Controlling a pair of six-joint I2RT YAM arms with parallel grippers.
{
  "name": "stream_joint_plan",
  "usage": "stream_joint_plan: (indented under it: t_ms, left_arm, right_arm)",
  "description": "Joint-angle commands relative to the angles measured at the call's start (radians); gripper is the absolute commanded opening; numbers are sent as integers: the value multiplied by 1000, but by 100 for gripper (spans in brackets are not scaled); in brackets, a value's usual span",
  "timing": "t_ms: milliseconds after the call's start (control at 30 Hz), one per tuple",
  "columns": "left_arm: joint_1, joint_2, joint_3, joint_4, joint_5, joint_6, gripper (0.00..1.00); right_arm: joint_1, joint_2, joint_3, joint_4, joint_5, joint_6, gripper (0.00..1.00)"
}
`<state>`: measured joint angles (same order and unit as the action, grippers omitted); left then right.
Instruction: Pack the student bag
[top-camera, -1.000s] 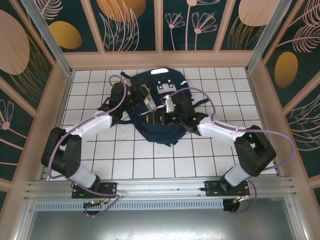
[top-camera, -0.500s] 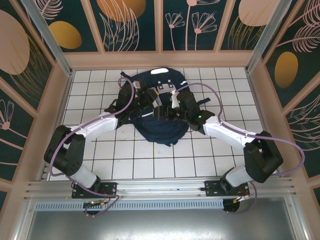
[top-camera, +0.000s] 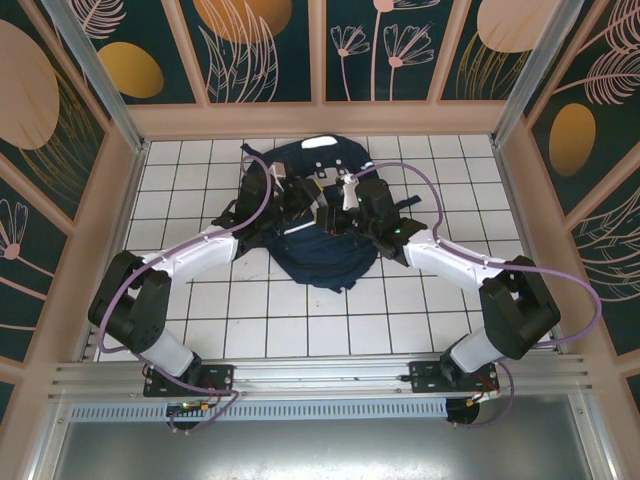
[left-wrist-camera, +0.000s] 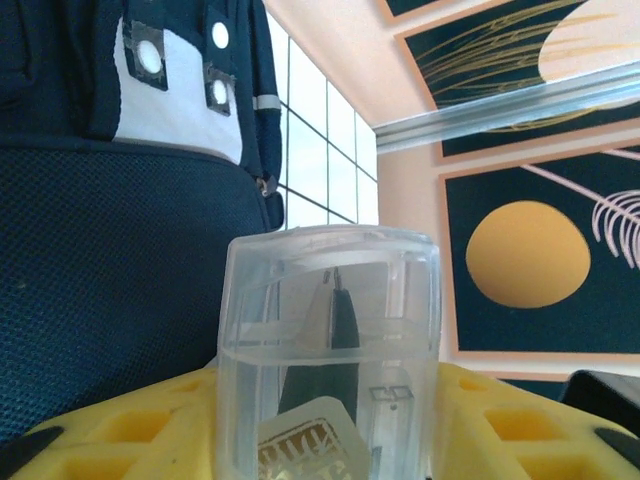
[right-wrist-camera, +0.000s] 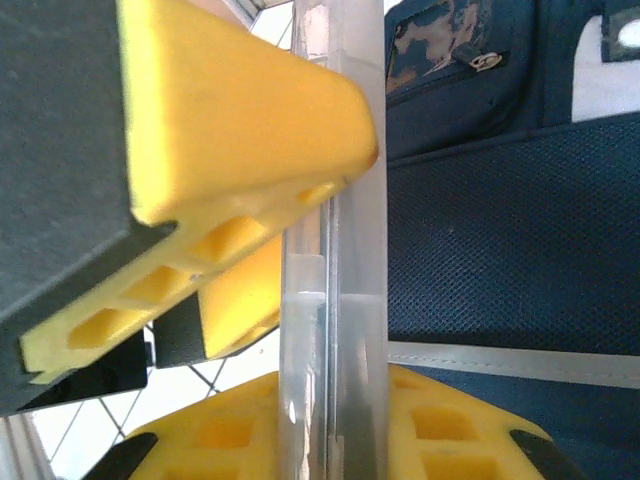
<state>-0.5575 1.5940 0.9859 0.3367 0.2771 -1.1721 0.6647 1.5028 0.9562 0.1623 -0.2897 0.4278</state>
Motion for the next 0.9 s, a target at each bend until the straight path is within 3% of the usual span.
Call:
stream_joint_plan:
  t_ms: [0,33,367,567,733,867]
  left_arm:
    - [-5,14,43,20,12,21,76]
    - [-5,17,63,-13,5,45,98]
    - [-5,-3,194,-353,-221,399,99]
    - [-17,44,210,-425,-147,583,99]
    - [-102,114,308,-596,-229,782,97]
    - [-187,169,332,-642,-313,908,95]
  right_arm:
    - [-1,-7,-14,63,-55,5,13]
    - [-4,-10,-17,62,-57,6,12]
    - [-112,-95,-83,-28,48,94,13]
    - [-297,-190,-195,-93,127,212,13]
    - [-398,-300,-282,-111,157,251,14]
    - [-445,-374,-325,-133,179,270,15]
